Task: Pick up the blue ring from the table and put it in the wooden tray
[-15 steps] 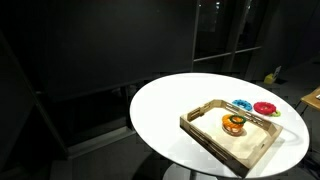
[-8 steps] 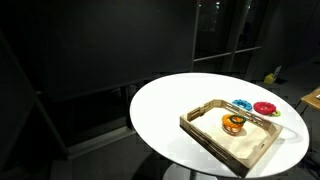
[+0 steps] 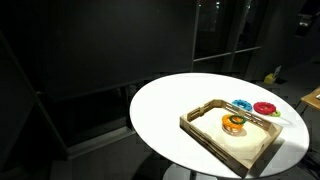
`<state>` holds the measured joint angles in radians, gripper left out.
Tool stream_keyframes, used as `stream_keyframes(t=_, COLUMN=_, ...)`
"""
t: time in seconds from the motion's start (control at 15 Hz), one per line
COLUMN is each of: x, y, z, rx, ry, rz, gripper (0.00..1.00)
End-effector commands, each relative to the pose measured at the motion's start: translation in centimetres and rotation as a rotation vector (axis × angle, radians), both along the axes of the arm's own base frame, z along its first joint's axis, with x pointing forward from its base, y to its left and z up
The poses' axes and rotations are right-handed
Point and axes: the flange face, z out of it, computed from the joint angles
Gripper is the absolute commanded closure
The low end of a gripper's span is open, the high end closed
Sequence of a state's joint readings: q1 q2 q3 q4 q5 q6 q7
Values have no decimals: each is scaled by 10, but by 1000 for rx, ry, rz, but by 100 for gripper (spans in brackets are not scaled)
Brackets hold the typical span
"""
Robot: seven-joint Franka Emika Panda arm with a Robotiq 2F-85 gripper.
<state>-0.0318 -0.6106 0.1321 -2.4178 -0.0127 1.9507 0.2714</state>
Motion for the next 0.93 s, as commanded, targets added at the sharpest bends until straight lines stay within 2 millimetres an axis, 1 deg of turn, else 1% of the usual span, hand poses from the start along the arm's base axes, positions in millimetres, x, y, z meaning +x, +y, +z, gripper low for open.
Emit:
stream_keyframes(t=0.0, x=25, y=-21, z=-11, rx=60, ry=-3, rz=-5, gripper=0)
stream_keyframes(t=0.2, x=38, y=-34, z=-30, rx=68, ry=0, rz=37, gripper=0)
stream_keyframes(t=0.4, x=46, y=-40, z=-43, rx=75, ry=32, rz=48, gripper=0)
stream_keyframes(t=0.47, x=48, y=-41, z=-45, rx=62, ry=47, rz=42, gripper=0)
stream_keyframes(t=0.53, x=41, y=-39, z=-46, rx=57, ry=41, rz=27, gripper=0)
stream_keyframes(t=0.67, x=43, y=-39, z=-51, rx=58, ry=53, rz=26, gripper=0)
stream_keyframes(t=0.87, x=44, y=-39, z=-51, rx=58, ry=53, rz=27, gripper=0)
